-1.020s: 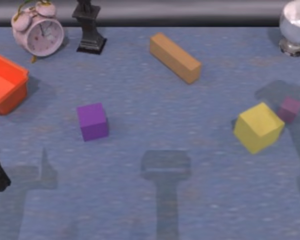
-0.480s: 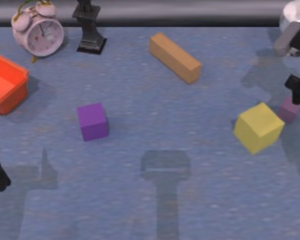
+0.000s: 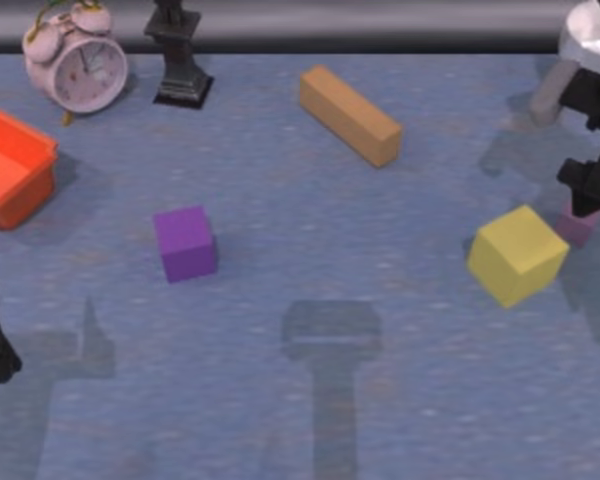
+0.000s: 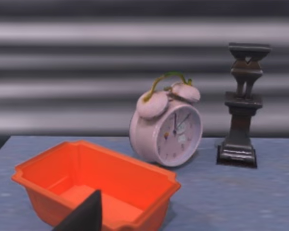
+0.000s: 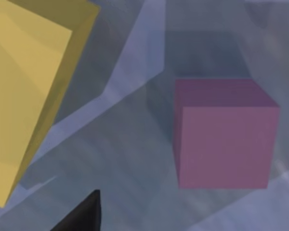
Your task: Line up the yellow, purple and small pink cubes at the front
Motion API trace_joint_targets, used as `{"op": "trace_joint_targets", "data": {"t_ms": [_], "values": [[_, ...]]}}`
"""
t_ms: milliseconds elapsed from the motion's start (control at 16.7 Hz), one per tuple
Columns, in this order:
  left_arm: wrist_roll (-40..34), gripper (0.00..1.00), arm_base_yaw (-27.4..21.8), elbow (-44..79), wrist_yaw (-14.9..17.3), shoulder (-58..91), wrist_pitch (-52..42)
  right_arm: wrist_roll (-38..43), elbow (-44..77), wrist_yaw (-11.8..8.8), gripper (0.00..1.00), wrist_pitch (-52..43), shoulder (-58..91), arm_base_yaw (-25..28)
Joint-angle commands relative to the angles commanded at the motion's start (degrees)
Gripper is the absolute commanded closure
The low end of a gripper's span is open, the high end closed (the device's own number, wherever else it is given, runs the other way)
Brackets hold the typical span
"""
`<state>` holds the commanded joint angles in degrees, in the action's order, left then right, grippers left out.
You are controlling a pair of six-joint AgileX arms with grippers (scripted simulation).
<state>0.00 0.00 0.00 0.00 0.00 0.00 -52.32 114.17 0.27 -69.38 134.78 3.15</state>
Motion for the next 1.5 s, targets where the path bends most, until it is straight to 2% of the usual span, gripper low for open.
{"op": "trace_joint_targets", "data": {"t_ms": [300,660,960,1500], "values": [[0.0,0.0,0.0,0.0,0.0,0.0,0.0,-0.05,-1.9,0.01,0.0,2.44,0.75,-0.1],[0.0,0.0,0.0,0.0,0.0,0.0,0.0,0.14,-9.49,0.06,0.0,15.22,5.42,0.05],[0.0,0.0,0.0,0.0,0.0,0.0,0.0,0.13,-10.28,0.07,0.0,16.32,6.04,0.06],[0.0,0.0,0.0,0.0,0.0,0.0,0.0,0.13,-10.28,0.07,0.68,16.32,6.04,0.06]]}}
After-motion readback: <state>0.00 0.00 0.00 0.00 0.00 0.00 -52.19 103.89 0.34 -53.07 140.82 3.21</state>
